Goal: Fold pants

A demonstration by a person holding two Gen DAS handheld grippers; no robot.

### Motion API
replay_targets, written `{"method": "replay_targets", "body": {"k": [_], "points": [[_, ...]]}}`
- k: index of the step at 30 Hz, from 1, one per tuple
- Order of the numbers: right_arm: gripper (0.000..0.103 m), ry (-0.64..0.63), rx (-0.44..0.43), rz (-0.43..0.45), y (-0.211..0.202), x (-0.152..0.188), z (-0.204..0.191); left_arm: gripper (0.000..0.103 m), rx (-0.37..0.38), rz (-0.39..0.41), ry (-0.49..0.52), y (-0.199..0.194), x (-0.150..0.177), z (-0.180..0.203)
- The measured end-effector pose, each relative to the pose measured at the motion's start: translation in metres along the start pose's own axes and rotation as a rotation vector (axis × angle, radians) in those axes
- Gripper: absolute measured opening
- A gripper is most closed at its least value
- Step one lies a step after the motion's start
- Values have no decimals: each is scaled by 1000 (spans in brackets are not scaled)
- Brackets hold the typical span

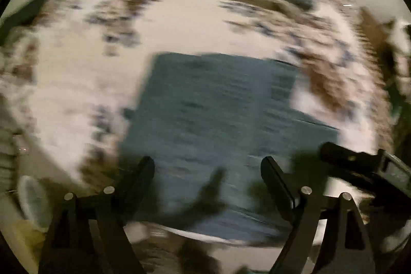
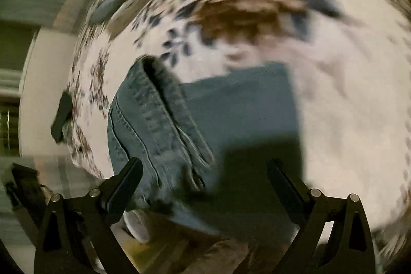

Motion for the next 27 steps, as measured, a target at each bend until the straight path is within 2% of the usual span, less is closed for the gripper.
{"method": "replay_targets", "body": {"k": [5, 8, 9, 10, 11, 13, 15, 16, 18, 21, 24, 27], "points": [[102, -39, 20, -49, 52, -19, -23, 84, -75, -53, -34, 27, -2, -38], [103, -34, 30, -11, 62, -20, -29, 84, -93, -74, -43, 34, -1, -50], [101, -30, -4, 10, 61, -18, -33, 84, -96, -76, -47, 34, -1, -51], [95, -32, -52, 10, 62, -15, -38, 84, -97, -76, -50, 33, 0, -52], [75, -33, -57, 1, 66, -14, -42, 84, -97, -78, -54, 33, -1, -53], [67, -62, 4, 22, 71, -9, -49, 84, -89, -82, -66, 32, -1, -54], [43, -78, 29, 36, 76, -6, -54, 84, -80, -88, -75, 32, -1, -54], [40, -78, 34, 37, 76, -4, -56, 84, -77, -90, -78, 32, -1, -54], [27, -87, 54, 64, 72, 0, -63, 84, -70, -91, -81, 31, -2, -54], [18, -70, 51, 90, 60, 7, -71, 84, -66, -86, -84, 28, -4, -55], [16, -37, 29, 111, 38, 8, -70, 84, -52, -72, -95, 21, -9, -55], [13, 11, 2, 125, 6, 6, -50, 84, -40, -55, -101, 12, -15, -55]]}}
Point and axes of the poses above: each gripper's, at about its wrist camera, not at the fingertips, and y roughly the way its jaws point, z to its right, x to its underside, the point moved 3 cm from there along y, roughly the way its jaws point, and after that the axes turned 14 degrees about y, right-handed, at the moved point
